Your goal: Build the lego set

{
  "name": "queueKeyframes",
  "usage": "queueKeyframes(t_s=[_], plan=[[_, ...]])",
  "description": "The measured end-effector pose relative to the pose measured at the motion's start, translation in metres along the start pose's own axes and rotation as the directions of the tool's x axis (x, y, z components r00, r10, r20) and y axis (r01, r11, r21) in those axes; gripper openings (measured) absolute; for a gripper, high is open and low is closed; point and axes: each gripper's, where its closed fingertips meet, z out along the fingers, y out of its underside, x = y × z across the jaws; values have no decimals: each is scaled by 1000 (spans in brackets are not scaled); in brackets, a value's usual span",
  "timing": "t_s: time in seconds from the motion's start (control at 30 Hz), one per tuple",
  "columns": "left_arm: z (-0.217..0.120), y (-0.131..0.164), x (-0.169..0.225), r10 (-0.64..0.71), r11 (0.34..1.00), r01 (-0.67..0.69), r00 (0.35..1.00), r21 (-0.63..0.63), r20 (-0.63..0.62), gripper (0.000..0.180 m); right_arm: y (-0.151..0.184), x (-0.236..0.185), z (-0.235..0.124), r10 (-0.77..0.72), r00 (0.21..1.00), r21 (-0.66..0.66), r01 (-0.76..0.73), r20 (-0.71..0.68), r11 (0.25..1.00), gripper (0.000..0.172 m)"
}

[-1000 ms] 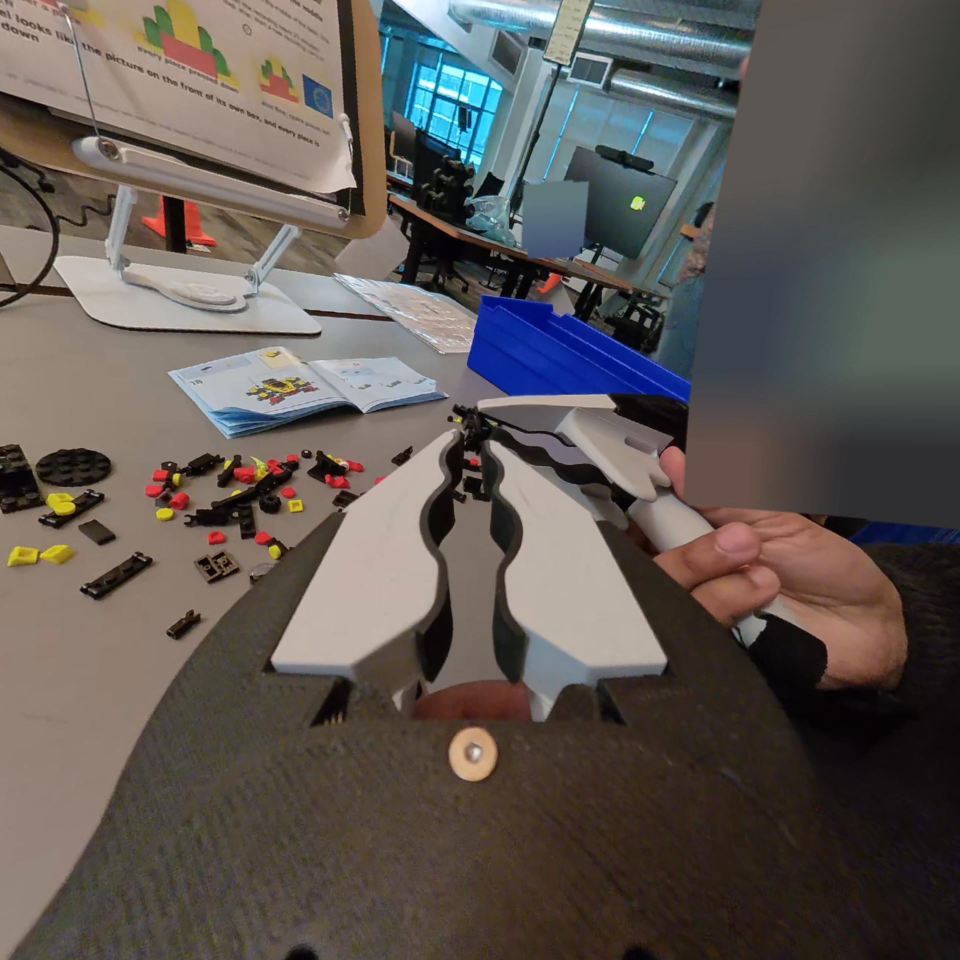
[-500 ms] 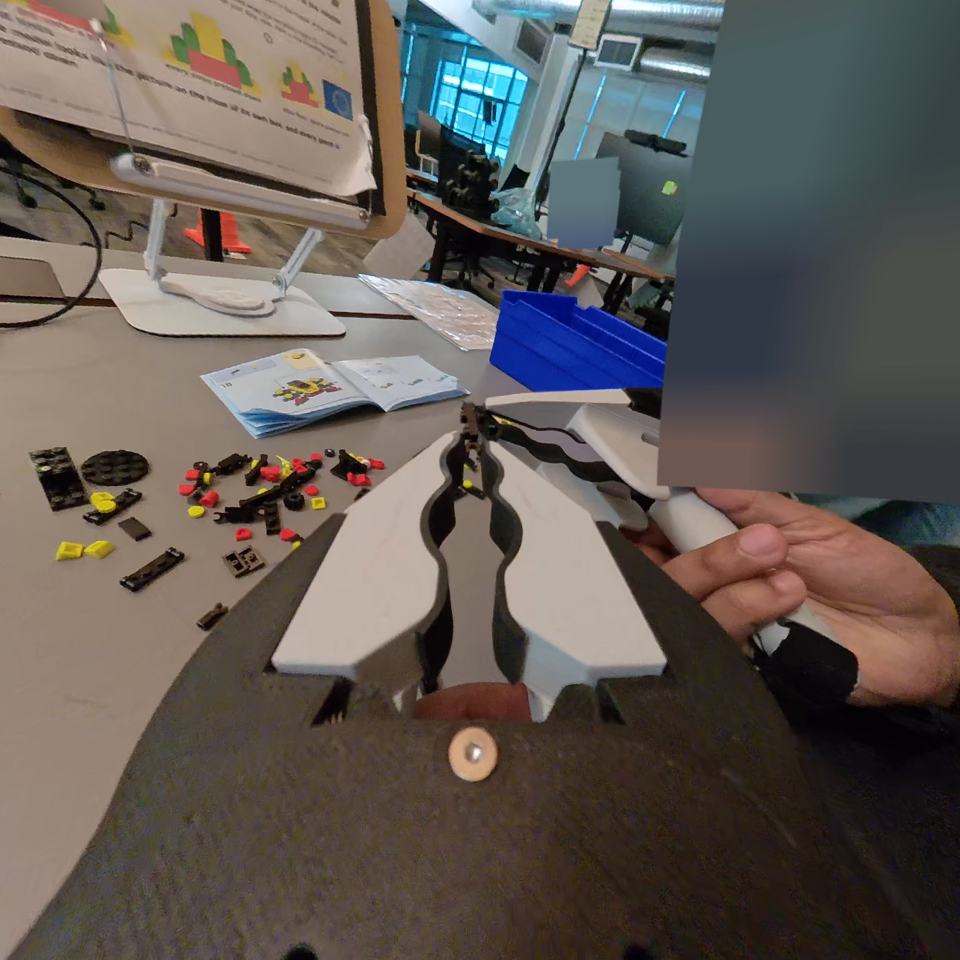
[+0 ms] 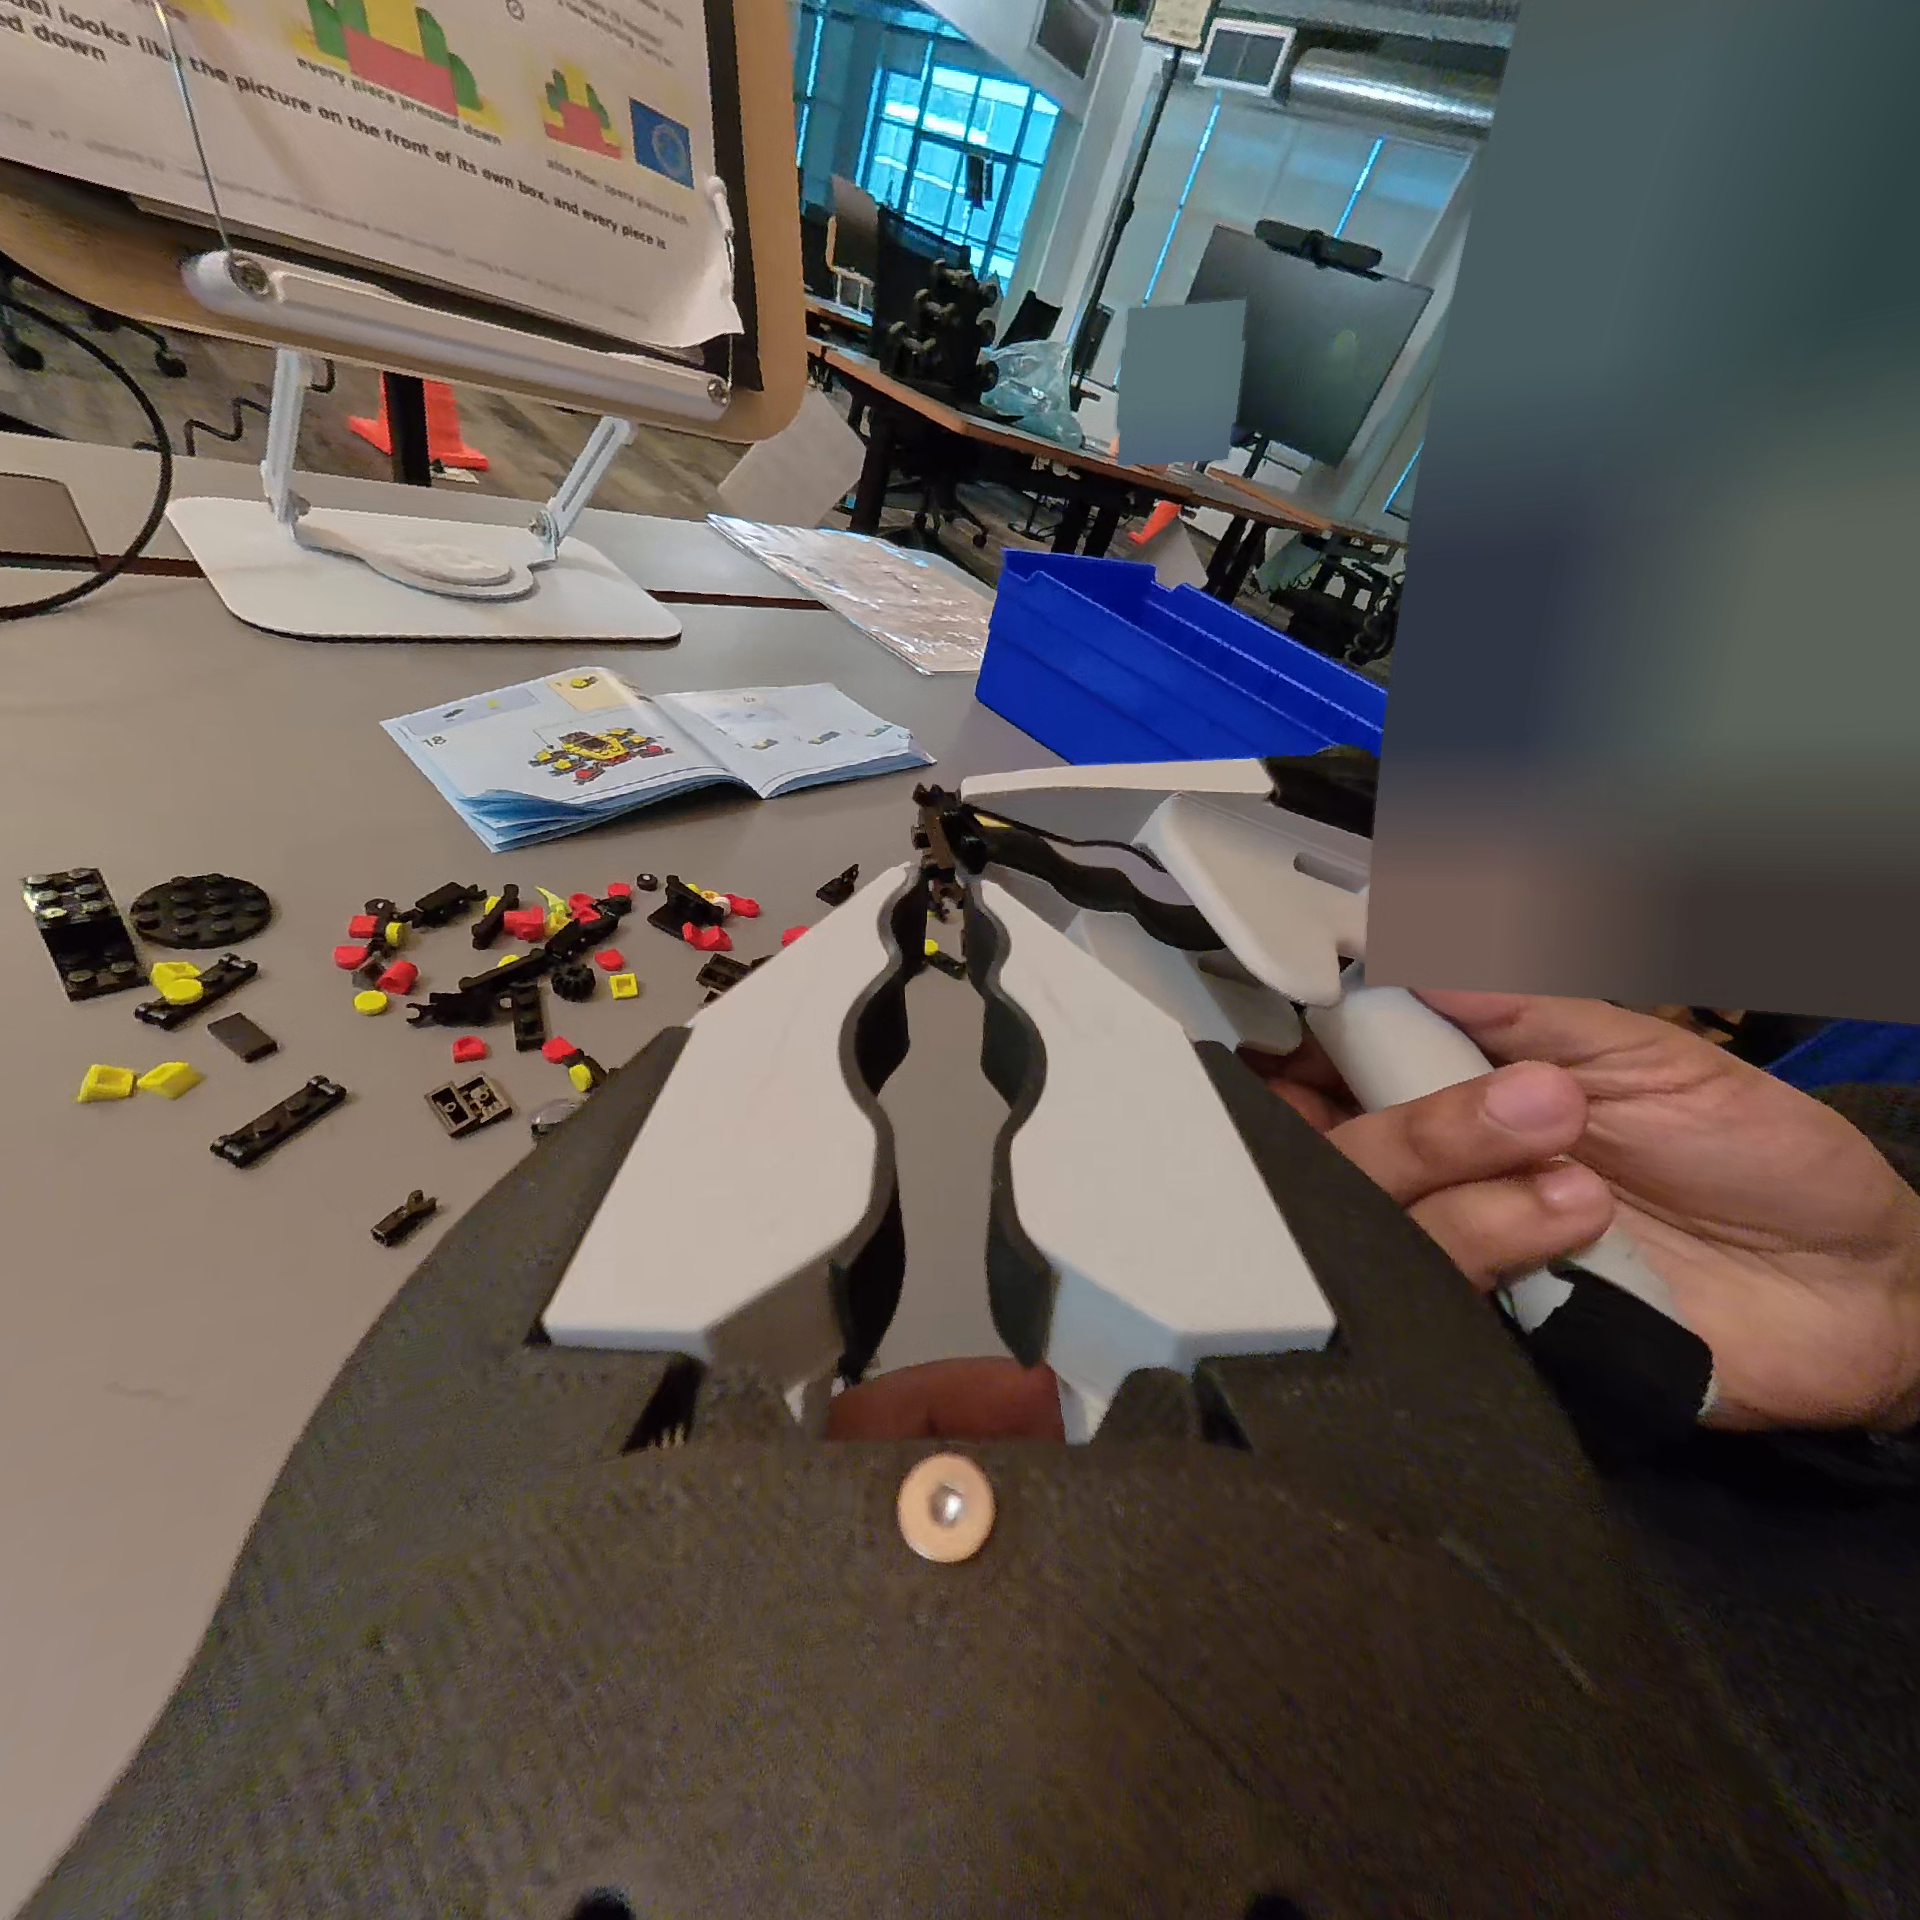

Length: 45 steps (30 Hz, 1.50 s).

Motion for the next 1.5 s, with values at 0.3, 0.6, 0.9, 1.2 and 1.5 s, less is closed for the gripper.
queueKeyframes(t_s=[0.3, 0.6, 0.9, 1.2, 1.5], plan=[[1, 0, 3, 14, 1000, -14, 1000, 0, -3, 5, 3, 1, 0, -43, 999, 5, 43, -15, 999, 5], [1, 3, 5, 25, 1000, -26, 999, -12, -26, 6, 3, 3, -1, -47, 999, 19, 47, -18, 999, 5], [0, 6, 10, 29, 999, -30, 997, -21, -66, 8, 6, 6, -1, -41, 999, 20, 42, -23, 999, 5], [0, 7, 8, -171, 985, 168, 978, -28, -123, 7, 7, 9, -1, -52, 998, 15, 52, -27, 999, 5], [-1, 8, 4, -477, 876, 478, 846, -55, -239, 9, 7, 13, 1, -126, 991, -4, 126, -41, 992, 5]])
